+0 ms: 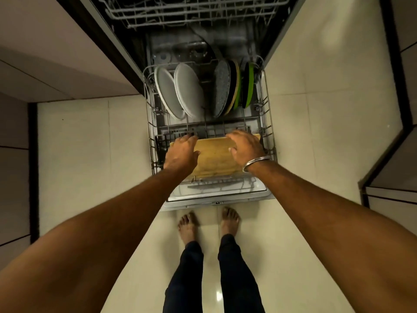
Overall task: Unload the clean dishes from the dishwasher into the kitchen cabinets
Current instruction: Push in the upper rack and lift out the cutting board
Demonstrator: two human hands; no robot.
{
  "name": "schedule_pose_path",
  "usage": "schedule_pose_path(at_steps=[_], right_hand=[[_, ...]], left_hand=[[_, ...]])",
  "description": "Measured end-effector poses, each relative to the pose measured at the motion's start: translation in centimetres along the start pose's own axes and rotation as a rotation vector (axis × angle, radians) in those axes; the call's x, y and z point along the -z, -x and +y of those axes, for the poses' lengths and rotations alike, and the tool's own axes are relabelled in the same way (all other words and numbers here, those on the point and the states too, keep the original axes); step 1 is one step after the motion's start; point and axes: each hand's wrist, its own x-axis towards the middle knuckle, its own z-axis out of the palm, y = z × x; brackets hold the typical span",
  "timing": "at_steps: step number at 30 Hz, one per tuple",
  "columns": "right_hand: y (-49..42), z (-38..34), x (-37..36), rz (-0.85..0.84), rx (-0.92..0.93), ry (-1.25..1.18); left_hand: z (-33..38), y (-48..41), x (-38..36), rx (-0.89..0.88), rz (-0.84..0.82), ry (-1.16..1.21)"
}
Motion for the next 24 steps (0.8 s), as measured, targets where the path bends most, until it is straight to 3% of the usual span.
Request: schedule_pose_path(at_steps=[9,24], right_hand=[[-4.2,3.0,-2.5,-0.098,0.040,0.166],[-1.5,3.1,-2.0,-0.107,-0.080,0.165]], left_hand=[[-2.7,-4.7,-3.5,0.028,-0.157,-0.196],[-3.2,-3.2,-4.5,0.089,-0.116,-0.199]])
